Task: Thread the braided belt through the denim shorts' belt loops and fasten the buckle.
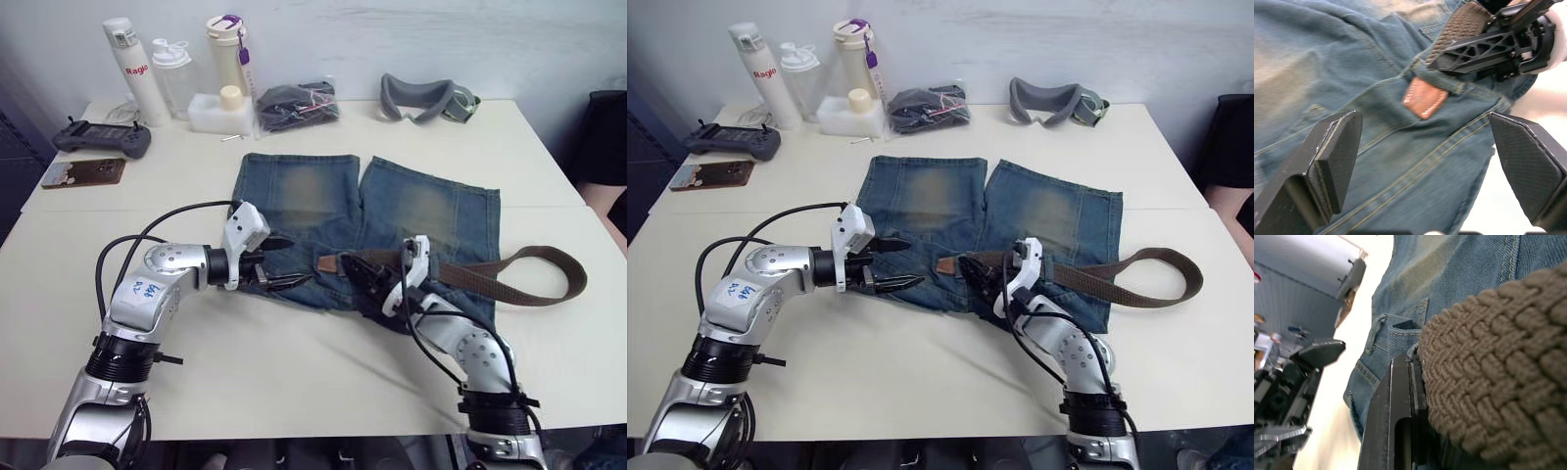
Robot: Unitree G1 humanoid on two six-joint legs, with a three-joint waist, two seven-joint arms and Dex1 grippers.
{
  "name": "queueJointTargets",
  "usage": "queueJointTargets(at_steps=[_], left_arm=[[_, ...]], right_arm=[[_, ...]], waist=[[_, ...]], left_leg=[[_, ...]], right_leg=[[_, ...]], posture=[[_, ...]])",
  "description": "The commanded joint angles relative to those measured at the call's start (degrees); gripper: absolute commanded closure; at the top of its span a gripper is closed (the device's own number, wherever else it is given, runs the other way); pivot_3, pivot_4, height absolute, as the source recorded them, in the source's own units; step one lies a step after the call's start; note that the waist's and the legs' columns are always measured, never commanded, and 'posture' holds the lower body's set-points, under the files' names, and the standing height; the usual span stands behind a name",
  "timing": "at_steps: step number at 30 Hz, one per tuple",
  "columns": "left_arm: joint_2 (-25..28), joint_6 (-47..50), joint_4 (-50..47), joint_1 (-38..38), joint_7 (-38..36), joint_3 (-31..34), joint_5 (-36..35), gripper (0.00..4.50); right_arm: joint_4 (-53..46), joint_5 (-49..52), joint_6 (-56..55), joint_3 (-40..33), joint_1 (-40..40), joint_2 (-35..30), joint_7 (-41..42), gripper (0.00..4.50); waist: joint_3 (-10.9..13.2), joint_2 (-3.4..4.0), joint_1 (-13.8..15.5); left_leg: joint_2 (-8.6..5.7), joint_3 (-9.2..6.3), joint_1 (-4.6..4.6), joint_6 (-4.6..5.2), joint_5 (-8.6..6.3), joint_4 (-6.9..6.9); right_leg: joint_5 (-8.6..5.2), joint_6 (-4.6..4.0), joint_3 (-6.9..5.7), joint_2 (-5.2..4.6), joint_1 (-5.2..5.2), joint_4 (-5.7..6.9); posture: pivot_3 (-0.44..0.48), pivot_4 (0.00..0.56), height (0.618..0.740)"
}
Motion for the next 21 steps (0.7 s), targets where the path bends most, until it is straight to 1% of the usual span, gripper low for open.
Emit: queueJointTargets(at_steps=[1, 2, 3, 4, 5, 7, 9, 13, 17, 18, 19, 21], left_arm=[[0.56, -1.10, -1.40, 0.15, -0.33, 0.65, 0.07, 0.00], [0.54, -1.22, -1.33, 0.27, -0.39, 0.57, 0.12, 0.00], [0.52, -1.39, -1.23, 0.37, -0.51, 0.44, 0.20, 0.00], [0.54, -1.53, -1.22, 0.51, -0.60, 0.36, 0.24, 0.00], [0.42, -1.60, -1.10, 0.44, -0.62, 0.20, 0.32, 0.00], [0.18, -1.76, -0.77, 0.16, -0.76, -0.16, 0.48, 0.00], [-0.01, -2.02, -0.37, -0.14, -1.02, -0.49, 0.62, 0.00], [-0.21, -2.49, 0.34, -0.81, -1.72, -1.09, 0.97, 0.00], [-0.21, -2.95, 1.09, -1.56, -2.17, -1.58, 1.24, 0.00], [-0.19, -3.01, 1.18, -1.69, -2.27, -1.62, 1.33, 0.00], [-0.18, -3.06, 1.24, -1.78, -2.34, -1.64, 1.40, 0.00], [-0.14, -3.05, 1.44, -2.06, -2.44, -1.49, 1.48, 0.00]], right_arm=[[-2.78, 4.81, 1.17, -3.76, 4.27, 1.37, -1.47, 2.79], [-3.92, 5.83, 1.21, -5.09, 5.29, 1.17, -1.99, 2.29], [-5.55, 6.91, 0.44, -7.21, 6.89, 0.79, -3.18, 1.98], [-6.80, 7.78, -0.14, -8.69, 8.11, 0.54, -4.13, 1.39], [-8.71, 11.26, -0.64, -10.81, 9.79, 0.40, -5.31, 1.02], [-11.36, 16.87, -1.17, -13.67, 12.20, 0.12, -7.28, 1.02], [-13.29, 19.17, -1.51, -14.78, 14.26, -0.61, -8.28, 1.02], [-14.72, 20.78, -3.08, -15.10, 16.25, -1.35, -9.67, 1.02], [-13.29, 20.95, -5.45, -14.90, 15.39, -0.74, -10.56, 1.02], [-13.06, 20.99, -5.55, -14.38, 15.14, -0.66, -10.53, 1.51], [-12.95, 21.04, -5.64, -13.96, 15.03, -0.67, -10.50, 1.76], [-12.73, 21.52, -4.85, -11.98, 14.41, -0.41, -10.04, 2.68]], waist=[[0.00, 0.00, 0.15], [0.00, 0.01, 0.24], [0.00, 0.01, 0.35], [0.00, 0.01, 0.54], [0.00, 0.01, 0.77], [0.01, 0.02, 1.22], [0.02, 0.04, 1.39], [0.03, 0.05, 1.24], [0.05, 0.08, 1.19], [0.05, 0.08, 1.21], [0.05, 0.08, 1.23], [0.05, 0.08, 1.26]], left_leg=[[0.00, -0.01, 0.00, 0.00, 0.00, -0.04], [0.00, -0.01, -0.01, -0.01, 0.00, -0.06], [0.00, -0.01, -0.01, -0.01, 0.00, -0.07], [0.00, -0.01, -0.02, 0.00, -0.01, -0.08], [0.00, -0.01, -0.02, 0.00, -0.01, -0.08], [0.00, -0.01, -0.04, 0.00, -0.02, -0.07], [0.00, -0.01, -0.04, -0.01, -0.02, -0.07], [-0.01, -0.01, -0.04, -0.01, -0.01, -0.07], [-0.01, -0.01, -0.04, -0.03, 0.00, -0.11], [-0.01, -0.01, -0.04, -0.04, 0.01, -0.11], [-0.01, -0.01, -0.04, -0.04, 0.01, -0.11], [-0.01, -0.01, -0.04, -0.04, 0.01, -0.10]], right_leg=[[-0.02, -0.03, -0.01, 0.00, -0.01, -0.01], [-0.04, -0.07, -0.01, 0.00, -0.01, -0.01], [-0.04, -0.07, -0.01, 0.00, -0.01, -0.03], [-0.04, -0.07, -0.01, 0.00, -0.01, -0.04], [-0.04, -0.07, -0.01, -0.01, 0.00, -0.06], [-0.04, -0.07, -0.01, -0.03, 0.00, -0.07], [-0.04, -0.07, -0.02, -0.03, 0.00, -0.07], [-0.05, -0.08, -0.01, -0.04, -0.01, -0.08], [-0.07, -0.12, -0.01, 0.00, -0.05, -0.05], [-0.07, -0.12, -0.02, 0.00, -0.05, -0.04], [-0.07, -0.12, -0.02, 0.00, -0.05, -0.04], [-0.07, -0.12, -0.01, 0.00, -0.04, -0.05]], posture=[[0.000, 0.150, 0.738], [0.000, 0.150, 0.738], [0.000, 0.150, 0.738], [0.000, 0.150, 0.738], [0.000, 0.150, 0.738], [0.000, 0.150, 0.738], [0.000, 0.150, 0.738], [0.000, 0.150, 0.738], [0.000, 0.150, 0.738], [0.000, 0.150, 0.738], [0.000, 0.150, 0.738], [0.000, 0.150, 0.738]])
